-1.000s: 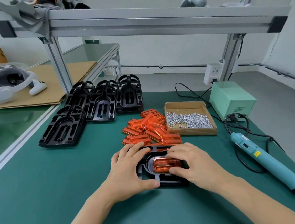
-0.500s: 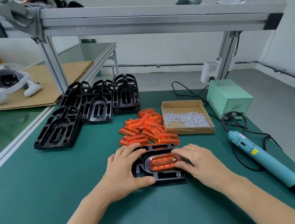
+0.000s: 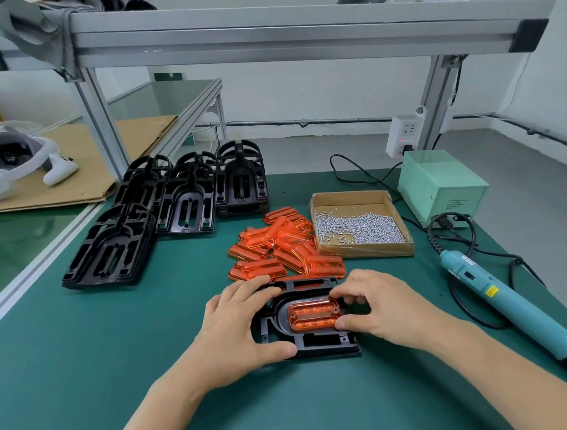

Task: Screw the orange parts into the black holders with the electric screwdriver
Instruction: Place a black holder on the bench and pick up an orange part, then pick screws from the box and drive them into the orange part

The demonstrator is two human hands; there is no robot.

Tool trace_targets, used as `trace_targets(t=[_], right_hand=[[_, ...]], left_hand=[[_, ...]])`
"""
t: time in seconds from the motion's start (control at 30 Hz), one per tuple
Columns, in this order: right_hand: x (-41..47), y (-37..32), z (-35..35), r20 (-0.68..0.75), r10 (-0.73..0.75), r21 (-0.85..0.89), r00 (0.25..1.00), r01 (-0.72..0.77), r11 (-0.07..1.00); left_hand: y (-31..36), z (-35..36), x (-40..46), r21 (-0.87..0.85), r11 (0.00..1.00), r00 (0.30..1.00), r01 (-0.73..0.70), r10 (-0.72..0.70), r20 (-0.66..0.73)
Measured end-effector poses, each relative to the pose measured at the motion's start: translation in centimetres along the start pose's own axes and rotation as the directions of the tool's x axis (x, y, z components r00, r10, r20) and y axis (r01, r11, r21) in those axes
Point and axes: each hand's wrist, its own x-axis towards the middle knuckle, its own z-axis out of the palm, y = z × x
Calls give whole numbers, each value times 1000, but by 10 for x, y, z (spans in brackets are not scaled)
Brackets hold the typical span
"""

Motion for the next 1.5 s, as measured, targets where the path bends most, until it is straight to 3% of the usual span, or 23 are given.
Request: trace_targets(t=[0.27, 0.43, 0.53, 0.63, 0.73, 0.83, 1.13, 1.4, 1.5], right_hand=[[-4, 1, 3, -12, 44, 119, 999, -42, 992], [-27, 14, -7, -169, 110, 100, 979, -94, 991], [-44, 32, -27, -364, 238, 29, 901, -244, 969], [-62, 53, -48, -437, 427, -100, 792, -514, 852], [-78, 70, -61, -366, 623, -222, 691, -715, 663], [-89, 78, -63, -234, 731, -311, 641, -762, 569], [-99, 81, -67, -75, 758, -267, 649, -745, 611], [-97, 87, -69, -81, 757, -168, 649, -757, 631], [-93, 87, -70, -85, 758, 28, 646, -759, 650]], left_hand=[[4, -4, 1, 23, 1000, 1000, 0, -1, 24], [14, -16, 15, -16, 997, 993, -72, 70, -99], [32, -25, 46, -18, 992, 977, -124, 119, -177], [55, -25, 88, -16, 989, 969, -146, 140, -202], [78, -17, 133, -15, 993, 980, -120, 116, -162], [93, -1, 168, 31, 997, 995, -73, 74, -59], [83, 29, 210, 143, 984, 983, 111, -130, 132], [84, 34, 214, 232, 969, 989, 83, -109, 101], [81, 33, 212, 215, 975, 993, 60, -81, 89]])
